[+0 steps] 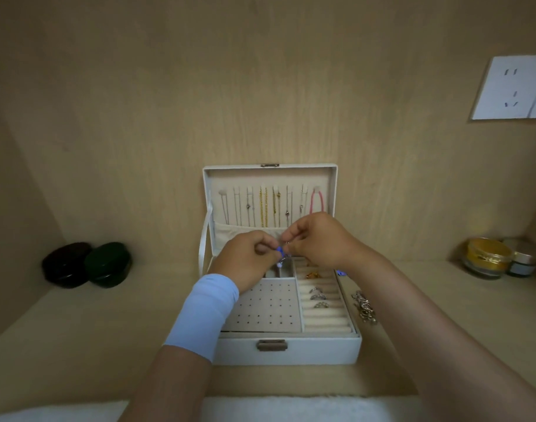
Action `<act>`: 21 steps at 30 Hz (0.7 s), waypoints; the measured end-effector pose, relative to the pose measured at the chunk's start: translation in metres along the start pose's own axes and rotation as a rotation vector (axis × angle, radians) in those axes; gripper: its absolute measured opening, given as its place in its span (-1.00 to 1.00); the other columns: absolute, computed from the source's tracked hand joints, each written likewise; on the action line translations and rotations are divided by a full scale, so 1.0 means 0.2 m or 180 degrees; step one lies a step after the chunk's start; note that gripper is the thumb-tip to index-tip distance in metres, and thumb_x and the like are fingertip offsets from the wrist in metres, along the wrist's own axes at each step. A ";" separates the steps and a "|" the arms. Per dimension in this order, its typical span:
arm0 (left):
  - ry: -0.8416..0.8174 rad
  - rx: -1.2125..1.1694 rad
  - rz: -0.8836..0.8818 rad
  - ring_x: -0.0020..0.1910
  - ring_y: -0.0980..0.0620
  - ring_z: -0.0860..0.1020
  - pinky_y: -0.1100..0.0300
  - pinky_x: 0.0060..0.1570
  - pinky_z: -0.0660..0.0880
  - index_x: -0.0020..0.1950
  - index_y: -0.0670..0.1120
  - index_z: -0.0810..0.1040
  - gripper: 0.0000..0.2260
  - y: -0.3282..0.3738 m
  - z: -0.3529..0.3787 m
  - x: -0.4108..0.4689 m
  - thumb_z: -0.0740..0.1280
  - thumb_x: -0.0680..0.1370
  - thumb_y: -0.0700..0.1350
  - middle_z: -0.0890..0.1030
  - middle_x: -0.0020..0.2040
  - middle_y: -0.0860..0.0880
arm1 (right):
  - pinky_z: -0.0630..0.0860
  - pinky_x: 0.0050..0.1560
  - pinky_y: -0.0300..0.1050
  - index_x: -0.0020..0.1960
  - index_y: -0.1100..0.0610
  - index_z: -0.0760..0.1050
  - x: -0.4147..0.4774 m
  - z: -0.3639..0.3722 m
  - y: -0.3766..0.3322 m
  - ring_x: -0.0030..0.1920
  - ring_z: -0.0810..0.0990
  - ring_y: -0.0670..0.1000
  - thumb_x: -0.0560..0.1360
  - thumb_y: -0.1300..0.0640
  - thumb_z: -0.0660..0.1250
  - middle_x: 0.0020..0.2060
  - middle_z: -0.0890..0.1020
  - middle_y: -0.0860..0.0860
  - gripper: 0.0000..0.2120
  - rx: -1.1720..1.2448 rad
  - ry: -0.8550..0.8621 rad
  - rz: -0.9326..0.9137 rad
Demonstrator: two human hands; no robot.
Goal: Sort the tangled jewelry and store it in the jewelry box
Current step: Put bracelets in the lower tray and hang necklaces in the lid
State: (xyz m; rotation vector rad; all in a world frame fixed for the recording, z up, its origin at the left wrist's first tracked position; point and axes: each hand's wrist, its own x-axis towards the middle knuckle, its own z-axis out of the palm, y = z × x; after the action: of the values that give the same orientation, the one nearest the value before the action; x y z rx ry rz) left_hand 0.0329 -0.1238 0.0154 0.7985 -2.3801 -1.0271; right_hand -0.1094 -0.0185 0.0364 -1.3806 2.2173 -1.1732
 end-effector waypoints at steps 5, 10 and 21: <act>-0.0148 -0.0019 0.0015 -0.07 0.25 0.60 0.40 -0.10 0.41 0.00 0.12 0.68 -0.86 -0.03 0.01 0.00 0.42 0.51 -0.10 0.68 -0.13 0.16 | 0.64 -0.03 -0.14 -0.11 0.00 0.68 -0.01 0.04 0.03 -0.16 0.67 -0.15 0.41 0.16 0.55 -0.22 0.70 -0.12 -0.89 -0.0585 -0.0028 -0.0048; -0.0150 -0.0469 0.0039 -0.06 0.22 0.63 0.37 -0.01 0.47 0.00 0.06 0.69 -0.87 -0.02 -0.02 0.00 0.48 0.47 -0.09 0.71 -0.16 0.12 | 0.57 -0.13 -0.30 -0.09 0.03 0.66 -0.02 0.00 0.01 -0.23 0.66 -0.20 0.43 0.22 0.54 -0.25 0.71 -0.08 -0.86 0.0023 0.0141 -0.0049; -0.0183 0.0333 0.0273 -0.09 0.26 0.57 0.25 0.05 0.50 -0.11 0.14 0.68 -0.92 -0.04 -0.03 0.01 0.45 0.51 -0.06 0.66 -0.14 0.20 | 0.60 -0.01 -0.15 -0.15 -0.02 0.69 -0.03 0.07 0.08 -0.12 0.61 -0.23 0.39 0.07 0.58 -0.25 0.70 -0.13 -0.91 -0.0628 0.0135 -0.0203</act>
State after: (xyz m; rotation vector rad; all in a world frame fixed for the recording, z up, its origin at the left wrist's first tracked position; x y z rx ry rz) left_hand 0.0375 -0.1328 0.0135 0.7048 -2.5112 -0.9095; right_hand -0.1072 -0.0167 0.0138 -1.5250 2.3898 -1.0355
